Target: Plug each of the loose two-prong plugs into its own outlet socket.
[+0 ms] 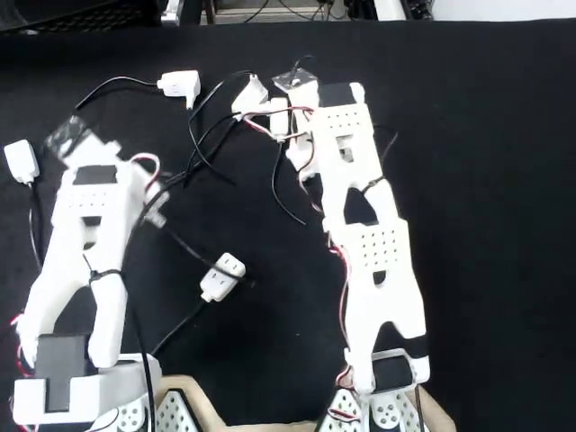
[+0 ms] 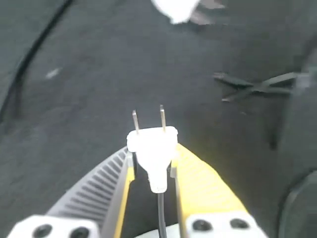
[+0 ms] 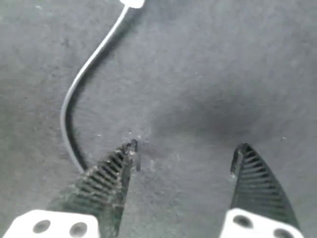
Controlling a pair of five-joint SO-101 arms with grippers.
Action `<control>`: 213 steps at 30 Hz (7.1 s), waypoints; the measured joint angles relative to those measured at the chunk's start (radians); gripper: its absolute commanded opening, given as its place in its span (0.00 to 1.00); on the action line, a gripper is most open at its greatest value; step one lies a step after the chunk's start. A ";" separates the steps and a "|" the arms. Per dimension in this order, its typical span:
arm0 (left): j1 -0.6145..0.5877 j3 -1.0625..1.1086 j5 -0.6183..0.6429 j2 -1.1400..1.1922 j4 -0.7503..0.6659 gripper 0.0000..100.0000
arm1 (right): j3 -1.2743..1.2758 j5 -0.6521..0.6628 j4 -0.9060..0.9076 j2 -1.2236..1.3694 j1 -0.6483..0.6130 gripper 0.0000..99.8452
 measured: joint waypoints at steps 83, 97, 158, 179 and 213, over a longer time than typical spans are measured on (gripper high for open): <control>0.474 0.520 -0.861 -1.588 -0.087 0.03 | -0.311 -0.456 0.017 -0.181 0.103 0.03; 0.511 0.709 -0.861 -1.603 -0.098 0.03 | 0.384 -0.233 0.017 -0.924 -0.164 0.01; 0.640 0.634 -0.848 -1.603 0.017 0.03 | 1.088 0.112 -0.169 -1.613 -0.480 0.01; 0.638 0.618 -0.842 -1.603 0.032 0.03 | 1.166 0.120 -0.242 -1.629 -0.471 0.01; 0.638 0.578 -0.847 -1.603 0.006 0.03 | 1.209 0.118 -0.292 -1.628 -0.462 0.01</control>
